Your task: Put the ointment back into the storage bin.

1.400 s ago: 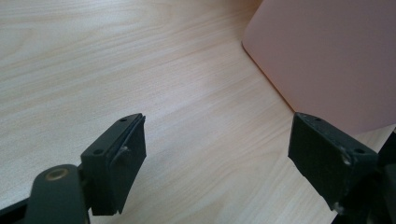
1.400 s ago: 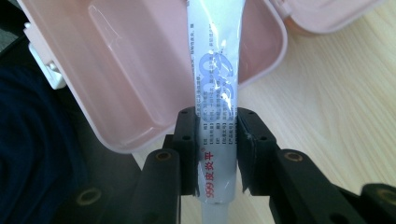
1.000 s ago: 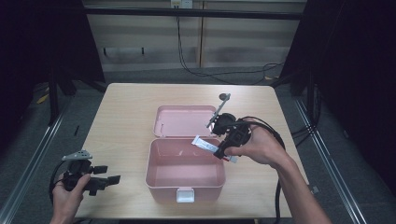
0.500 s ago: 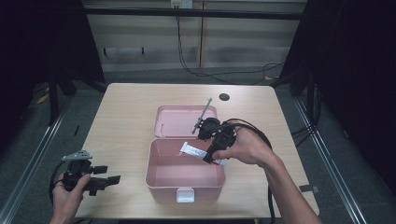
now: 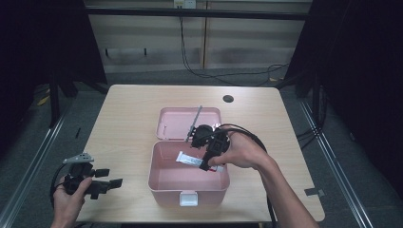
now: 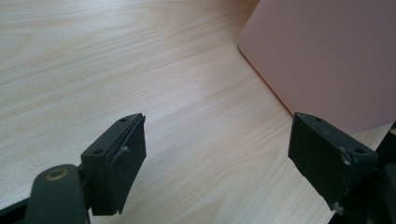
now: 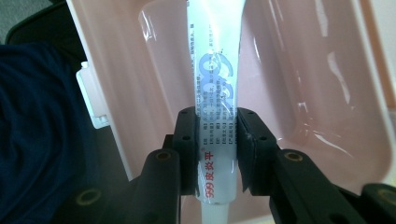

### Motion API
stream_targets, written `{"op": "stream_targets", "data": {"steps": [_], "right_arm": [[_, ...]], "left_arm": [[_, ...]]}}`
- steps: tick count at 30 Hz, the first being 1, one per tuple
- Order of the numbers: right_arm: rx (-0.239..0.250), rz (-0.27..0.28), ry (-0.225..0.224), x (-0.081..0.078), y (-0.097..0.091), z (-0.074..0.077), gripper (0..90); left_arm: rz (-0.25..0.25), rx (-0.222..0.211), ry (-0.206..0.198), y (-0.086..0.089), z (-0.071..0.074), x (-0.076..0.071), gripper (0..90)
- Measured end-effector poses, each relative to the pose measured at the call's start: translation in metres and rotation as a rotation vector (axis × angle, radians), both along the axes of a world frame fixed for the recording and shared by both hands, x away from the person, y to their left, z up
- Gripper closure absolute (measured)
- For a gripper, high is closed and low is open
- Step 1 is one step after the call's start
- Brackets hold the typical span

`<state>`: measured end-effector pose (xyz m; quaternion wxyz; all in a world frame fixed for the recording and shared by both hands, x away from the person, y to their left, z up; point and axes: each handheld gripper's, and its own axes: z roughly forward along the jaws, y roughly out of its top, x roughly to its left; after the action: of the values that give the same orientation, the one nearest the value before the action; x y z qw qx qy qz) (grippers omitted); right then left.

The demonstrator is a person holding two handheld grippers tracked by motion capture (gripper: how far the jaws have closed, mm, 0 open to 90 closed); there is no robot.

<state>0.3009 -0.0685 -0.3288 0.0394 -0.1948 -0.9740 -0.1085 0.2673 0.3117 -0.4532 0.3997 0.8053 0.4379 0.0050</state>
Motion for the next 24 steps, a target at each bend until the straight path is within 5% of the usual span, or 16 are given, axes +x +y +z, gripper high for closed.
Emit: {"op": "stream_targets", "data": {"steps": [24], "right_arm": [[-0.030, 0.061, 0.056, 0.005, 0.026, -0.032, 71.5]], "left_arm": [[-0.001, 0.001, 0.001, 0.000, 0.000, 0.000, 19.0]]}}
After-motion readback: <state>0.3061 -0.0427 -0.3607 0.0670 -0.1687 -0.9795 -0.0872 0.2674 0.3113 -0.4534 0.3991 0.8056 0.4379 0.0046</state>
